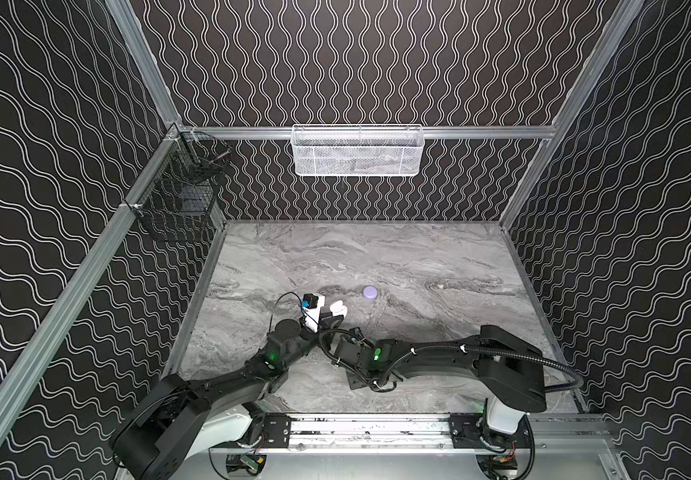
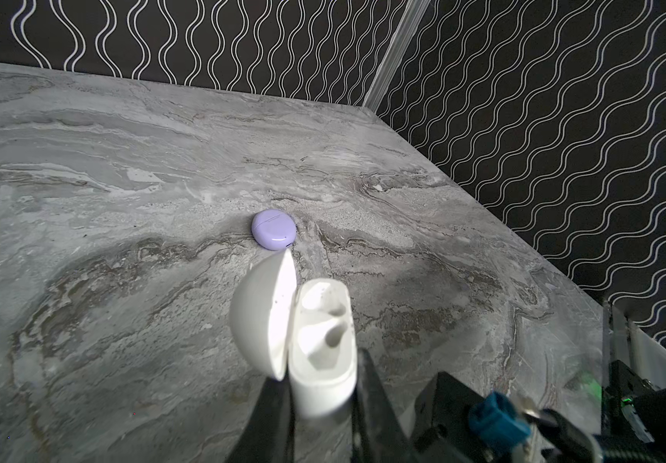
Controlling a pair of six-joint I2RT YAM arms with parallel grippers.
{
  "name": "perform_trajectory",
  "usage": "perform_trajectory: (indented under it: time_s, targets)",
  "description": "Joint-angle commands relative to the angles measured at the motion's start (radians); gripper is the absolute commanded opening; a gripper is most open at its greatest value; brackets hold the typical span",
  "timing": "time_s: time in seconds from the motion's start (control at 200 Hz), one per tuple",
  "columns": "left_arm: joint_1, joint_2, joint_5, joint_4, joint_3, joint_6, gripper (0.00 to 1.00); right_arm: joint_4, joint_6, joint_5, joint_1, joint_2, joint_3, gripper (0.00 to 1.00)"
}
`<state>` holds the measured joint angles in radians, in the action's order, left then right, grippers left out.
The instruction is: Insert the wireless bluetooth earbuds into the charging case
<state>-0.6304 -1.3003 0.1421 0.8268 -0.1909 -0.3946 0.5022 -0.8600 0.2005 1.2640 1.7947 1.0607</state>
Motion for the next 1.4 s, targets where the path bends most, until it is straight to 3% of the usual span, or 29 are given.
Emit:
perform_trajectory:
  time_s: [0.0, 0.701, 0.966, 1.396]
  targets:
    - [0.001, -0.003, 0.020, 0.035, -0.005, -0.013, 0.00, 0.024, -0.010, 0.001, 0.002, 0.005, 0.000, 0.39]
    - [0.003, -0.002, 0.022, 0.035, -0.005, -0.015, 0.00, 0.039, -0.007, 0.008, 0.003, -0.005, -0.004, 0.25]
    - [0.004, 0.000, 0.021, 0.032, -0.005, -0.013, 0.00, 0.036, 0.018, 0.008, 0.004, -0.031, 0.019, 0.29]
    - [0.005, 0.004, 0.016, 0.023, -0.005, -0.012, 0.00, 0.092, 0.076, 0.046, -0.003, 0.056, 0.103, 0.30]
